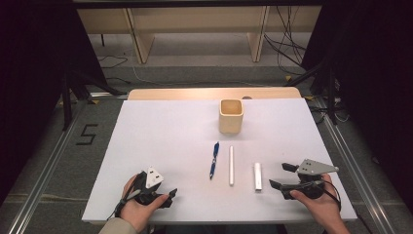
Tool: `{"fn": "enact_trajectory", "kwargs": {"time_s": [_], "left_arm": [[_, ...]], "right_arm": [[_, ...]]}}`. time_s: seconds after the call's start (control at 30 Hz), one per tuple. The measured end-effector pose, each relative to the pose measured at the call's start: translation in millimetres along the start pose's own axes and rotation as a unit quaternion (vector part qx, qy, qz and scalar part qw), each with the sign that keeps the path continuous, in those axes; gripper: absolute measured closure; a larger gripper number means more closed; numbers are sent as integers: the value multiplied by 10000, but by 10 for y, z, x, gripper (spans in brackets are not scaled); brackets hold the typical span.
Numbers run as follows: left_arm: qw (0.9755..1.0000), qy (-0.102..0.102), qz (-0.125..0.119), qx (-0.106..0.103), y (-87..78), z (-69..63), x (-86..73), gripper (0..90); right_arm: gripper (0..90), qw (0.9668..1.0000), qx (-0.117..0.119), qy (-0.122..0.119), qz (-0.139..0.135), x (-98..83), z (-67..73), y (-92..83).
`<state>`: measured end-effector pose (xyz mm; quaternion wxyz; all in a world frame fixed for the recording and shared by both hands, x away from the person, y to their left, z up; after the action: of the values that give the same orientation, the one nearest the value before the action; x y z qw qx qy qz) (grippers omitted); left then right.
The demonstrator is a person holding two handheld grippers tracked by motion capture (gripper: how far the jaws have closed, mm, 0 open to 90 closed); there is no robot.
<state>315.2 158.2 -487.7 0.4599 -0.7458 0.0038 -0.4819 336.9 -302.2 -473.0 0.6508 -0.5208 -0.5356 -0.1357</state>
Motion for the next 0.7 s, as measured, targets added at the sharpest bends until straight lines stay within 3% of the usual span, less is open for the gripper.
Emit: {"fn": "enact_trajectory", "kwargs": {"time_s": [0.7], "left_arm": [[9999,29,98,81,23,28,11,196]], "right_arm": [[209,10000,-25,-14,91,-2,12,-10]]}}
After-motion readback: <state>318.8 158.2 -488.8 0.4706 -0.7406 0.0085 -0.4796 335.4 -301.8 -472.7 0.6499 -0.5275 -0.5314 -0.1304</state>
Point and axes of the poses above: each handheld gripper's, and its own axes: y roughly forward along the jaws, x roughly out of its top, z roughly to its left, the point moved 1 cm from there along y, roughly forward along the jaws, and after that the axes turned 15 degrees about -x, right-handed, at the moved point
